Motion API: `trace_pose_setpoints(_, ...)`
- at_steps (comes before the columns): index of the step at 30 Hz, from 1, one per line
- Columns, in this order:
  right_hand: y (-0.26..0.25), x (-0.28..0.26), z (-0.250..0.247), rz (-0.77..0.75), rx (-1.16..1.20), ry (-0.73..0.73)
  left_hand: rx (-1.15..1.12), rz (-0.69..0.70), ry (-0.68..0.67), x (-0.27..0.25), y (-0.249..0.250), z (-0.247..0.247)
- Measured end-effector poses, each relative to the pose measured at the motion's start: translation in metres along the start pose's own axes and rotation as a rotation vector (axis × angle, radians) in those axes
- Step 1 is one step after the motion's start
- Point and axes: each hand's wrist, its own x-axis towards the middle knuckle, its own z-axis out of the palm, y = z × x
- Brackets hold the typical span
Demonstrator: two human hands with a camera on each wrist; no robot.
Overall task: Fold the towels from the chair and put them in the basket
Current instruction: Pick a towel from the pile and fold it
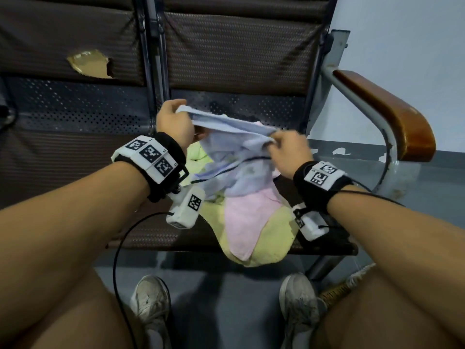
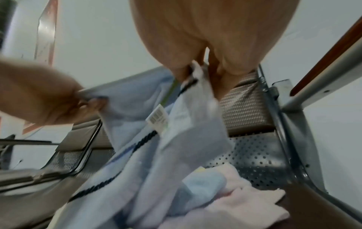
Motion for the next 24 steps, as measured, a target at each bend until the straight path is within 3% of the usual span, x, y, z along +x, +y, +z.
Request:
trace_pose_setpoints(3, 0.014, 0.01, -0.018, -0.044, 0.182, 0.185, 0.061, -0.004, 0.046, 0.012, -0.004, -0.01)
trace_pose_setpoints(5, 0.02, 0.009, -0.019, -0.09, 0.166, 0.157, 0.043, -0.002, 0.053, 0.016, -0.004, -0.012)
trace_pose_setpoints(8, 0.031, -0.001, -0.015, -0.148, -0.03, -0.085, -0.02, 0.002, 0.055, 0.02, -0.002, -0.018)
trace_pose_setpoints(10, 0.039, -0.007, -0.011, -0.126, -0.157, -0.31, -0.038, -0.007, 0.034, 0.021, -0.003, -0.024)
trace_pose_setpoints(12, 0.045, -0.009, -0.011, -0.065, -0.169, -0.411, -0.046, -0.035, 0.012, 0.022, -0.006, -0.027)
trace_pose_setpoints(18, 0.054, -0.007, -0.019, -0.022, 0.103, -0.135, 0.122, -0.139, -0.009, 0.024, -0.016, -0.035)
trace_pose_setpoints(21, 0.057, -0.008, -0.022, -0.031, 0.099, -0.19, 0.257, -0.111, 0.001, 0.025, -0.021, -0.04)
trace_pose_setpoints(24, 0.057, -0.011, -0.021, -0.043, 0.023, -0.287, 0.36, -0.074, 0.096, 0.029, -0.02, -0.044)
